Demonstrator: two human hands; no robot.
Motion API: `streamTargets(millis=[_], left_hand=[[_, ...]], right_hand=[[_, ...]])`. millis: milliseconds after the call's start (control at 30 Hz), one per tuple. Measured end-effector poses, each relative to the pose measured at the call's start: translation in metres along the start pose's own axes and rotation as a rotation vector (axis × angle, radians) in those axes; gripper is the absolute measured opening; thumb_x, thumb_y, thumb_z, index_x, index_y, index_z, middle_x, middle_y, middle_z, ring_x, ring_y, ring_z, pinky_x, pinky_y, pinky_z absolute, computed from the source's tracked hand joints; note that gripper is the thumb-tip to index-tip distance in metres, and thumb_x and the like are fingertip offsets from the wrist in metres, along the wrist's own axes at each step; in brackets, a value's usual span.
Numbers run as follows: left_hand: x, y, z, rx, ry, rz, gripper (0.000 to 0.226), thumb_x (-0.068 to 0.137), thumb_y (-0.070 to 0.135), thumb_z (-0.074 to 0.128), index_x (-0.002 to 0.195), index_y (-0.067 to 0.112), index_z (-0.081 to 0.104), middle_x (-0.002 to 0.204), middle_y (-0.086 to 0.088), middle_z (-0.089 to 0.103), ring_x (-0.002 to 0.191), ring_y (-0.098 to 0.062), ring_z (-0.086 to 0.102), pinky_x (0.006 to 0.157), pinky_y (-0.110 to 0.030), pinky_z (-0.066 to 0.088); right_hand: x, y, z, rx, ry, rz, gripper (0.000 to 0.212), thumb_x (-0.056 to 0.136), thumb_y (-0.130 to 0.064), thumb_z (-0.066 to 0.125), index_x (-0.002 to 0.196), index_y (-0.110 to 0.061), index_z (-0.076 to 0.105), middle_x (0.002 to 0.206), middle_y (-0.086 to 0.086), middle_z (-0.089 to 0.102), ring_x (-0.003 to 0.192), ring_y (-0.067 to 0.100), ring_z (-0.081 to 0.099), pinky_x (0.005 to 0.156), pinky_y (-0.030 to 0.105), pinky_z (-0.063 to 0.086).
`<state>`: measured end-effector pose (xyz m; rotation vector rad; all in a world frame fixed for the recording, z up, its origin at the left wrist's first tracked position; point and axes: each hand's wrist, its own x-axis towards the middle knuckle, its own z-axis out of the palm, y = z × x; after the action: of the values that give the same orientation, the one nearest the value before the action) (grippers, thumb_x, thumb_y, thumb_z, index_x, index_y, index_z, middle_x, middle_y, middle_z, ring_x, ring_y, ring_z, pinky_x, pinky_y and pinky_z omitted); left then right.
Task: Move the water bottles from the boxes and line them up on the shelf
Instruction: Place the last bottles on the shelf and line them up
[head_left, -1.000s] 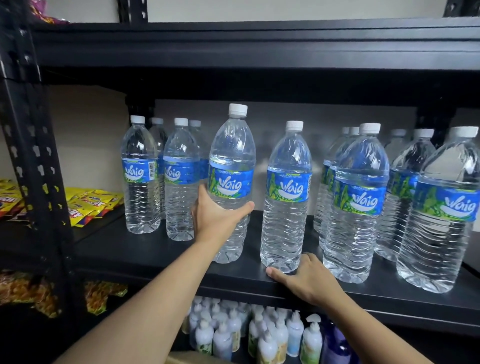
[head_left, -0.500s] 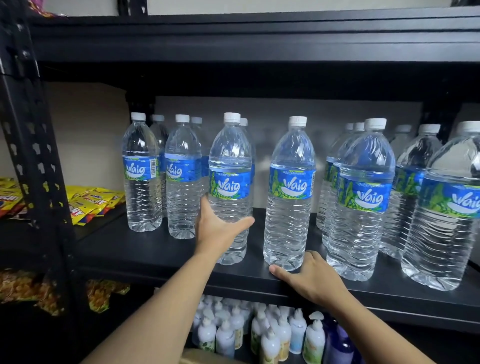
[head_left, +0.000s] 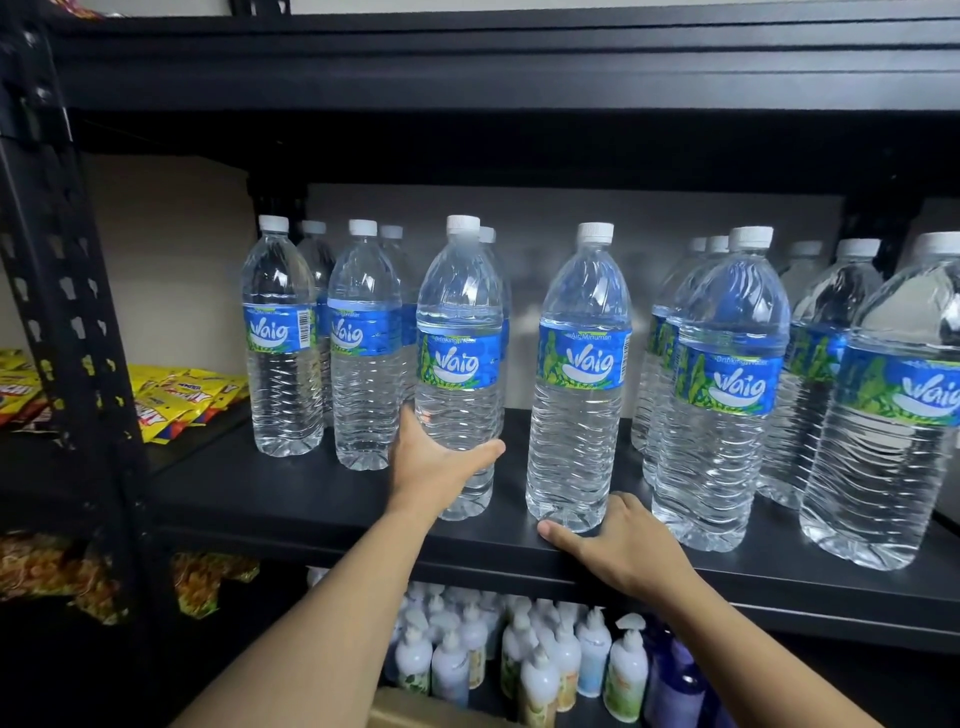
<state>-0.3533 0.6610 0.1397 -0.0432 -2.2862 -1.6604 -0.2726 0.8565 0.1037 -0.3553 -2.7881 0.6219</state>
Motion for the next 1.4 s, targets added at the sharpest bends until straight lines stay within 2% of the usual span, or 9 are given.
streamTargets(millis=[300, 467, 533, 633, 733, 833, 933, 1100, 1400], left_hand=[[-0.006, -0.001, -0.004, -0.009, -0.042, -0.028, 0.122, 0.044, 0.061, 0.086, 0.145, 0.026, 0.027, 0.145, 0.001, 0.047, 0.134, -0.022, 0.043, 0.11, -0.045, 0.039], [-0.024, -0.013, -0.008, 0.006, -0.083, -0.03, 0.11, 0.065, 0.041, 0.088, 0.15, 0.017, 0.022, 0.146, -0.001, 0.041, 0.135, -0.019, 0.038, 0.093, -0.019, 0.047], [-0.037, -0.018, -0.011, 0.016, -0.014, -0.029, 0.103, 0.065, 0.044, 0.086, 0.146, 0.016, 0.029, 0.143, -0.003, 0.045, 0.131, -0.021, 0.042, 0.101, -0.03, 0.043], [-0.064, -0.013, -0.013, 0.055, 0.151, -0.044, 0.079, 0.079, 0.034, 0.076, 0.141, 0.008, 0.036, 0.137, -0.011, 0.045, 0.128, -0.029, 0.043, 0.106, -0.038, 0.035], [-0.107, 0.006, -0.01, 0.082, 0.237, 0.082, 0.04, 0.084, 0.019, 0.067, 0.118, 0.009, 0.049, 0.117, -0.009, 0.053, 0.112, -0.029, 0.05, 0.094, -0.038, 0.038], [-0.147, 0.024, 0.011, 0.145, -0.132, 0.142, 0.017, 0.087, 0.021, 0.064, 0.102, 0.018, 0.057, 0.098, 0.004, 0.062, 0.096, -0.02, 0.06, 0.084, -0.031, 0.047], [-0.188, 0.043, 0.052, 0.221, -0.544, 0.161, 0.018, 0.084, 0.028, 0.07, 0.1, 0.023, 0.064, 0.097, 0.01, 0.065, 0.094, -0.013, 0.062, 0.082, -0.025, 0.046], [-0.271, 0.06, 0.146, 0.263, -1.042, 0.14, 0.013, 0.083, 0.029, 0.074, 0.091, 0.023, 0.067, 0.094, 0.003, 0.07, 0.086, -0.014, 0.061, 0.083, -0.028, 0.046], [-0.442, -0.004, 0.316, 0.57, -1.528, 0.147, 0.015, 0.091, 0.031, 0.065, 0.093, 0.018, 0.058, 0.091, 0.0, 0.061, 0.074, -0.014, 0.053, 0.062, -0.026, 0.043]], right_hand=[[-0.001, -0.001, -0.001, 0.006, -0.019, 0.025, 0.087, 0.072, -0.083, 0.054, 0.126, -0.015, 0.056, 0.126, 0.003, 0.055, 0.125, 0.02, 0.052, 0.1, 0.03, 0.039], [-0.005, -0.006, -0.003, 0.0, -0.043, 0.018, 0.12, 0.044, -0.106, 0.026, 0.118, -0.02, 0.063, 0.116, 0.003, 0.059, 0.12, 0.021, 0.053, 0.094, 0.033, 0.043], [-0.011, -0.008, -0.007, 0.002, -0.058, 0.03, 0.106, 0.056, -0.1, 0.036, 0.11, -0.013, 0.065, 0.113, 0.006, 0.059, 0.117, 0.023, 0.055, 0.093, 0.032, 0.044], [-0.028, -0.01, -0.019, -0.013, -0.088, 0.035, 0.055, 0.086, -0.063, 0.058, 0.099, -0.01, 0.056, 0.119, 0.01, 0.058, 0.115, 0.026, 0.056, 0.093, 0.032, 0.043], [-0.057, 0.002, -0.039, -0.018, -0.107, -0.036, 0.046, 0.089, -0.045, 0.063, 0.122, -0.013, 0.058, 0.127, 0.007, 0.059, 0.118, 0.024, 0.056, 0.097, 0.031, 0.044], [-0.098, 0.028, -0.066, 0.031, -0.134, -0.085, 0.046, 0.089, -0.041, 0.064, 0.13, -0.02, 0.06, 0.127, -0.002, 0.064, 0.118, 0.015, 0.06, 0.098, 0.026, 0.046], [-0.145, 0.071, -0.096, 0.023, -0.196, -0.064, 0.039, 0.089, -0.042, 0.064, 0.125, -0.025, 0.063, 0.111, -0.008, 0.069, 0.098, 0.008, 0.062, 0.079, 0.014, 0.043], [-0.221, 0.186, -0.131, -0.057, -0.33, 0.15, 0.038, 0.092, -0.045, 0.061, 0.126, -0.027, 0.062, 0.116, -0.005, 0.07, 0.103, 0.014, 0.063, 0.088, 0.025, 0.048], [-0.357, 0.412, -0.096, 0.017, -0.444, 0.706, 0.042, 0.096, -0.042, 0.057, 0.132, -0.021, 0.058, 0.131, 0.004, 0.063, 0.119, 0.022, 0.058, 0.096, 0.029, 0.043]])
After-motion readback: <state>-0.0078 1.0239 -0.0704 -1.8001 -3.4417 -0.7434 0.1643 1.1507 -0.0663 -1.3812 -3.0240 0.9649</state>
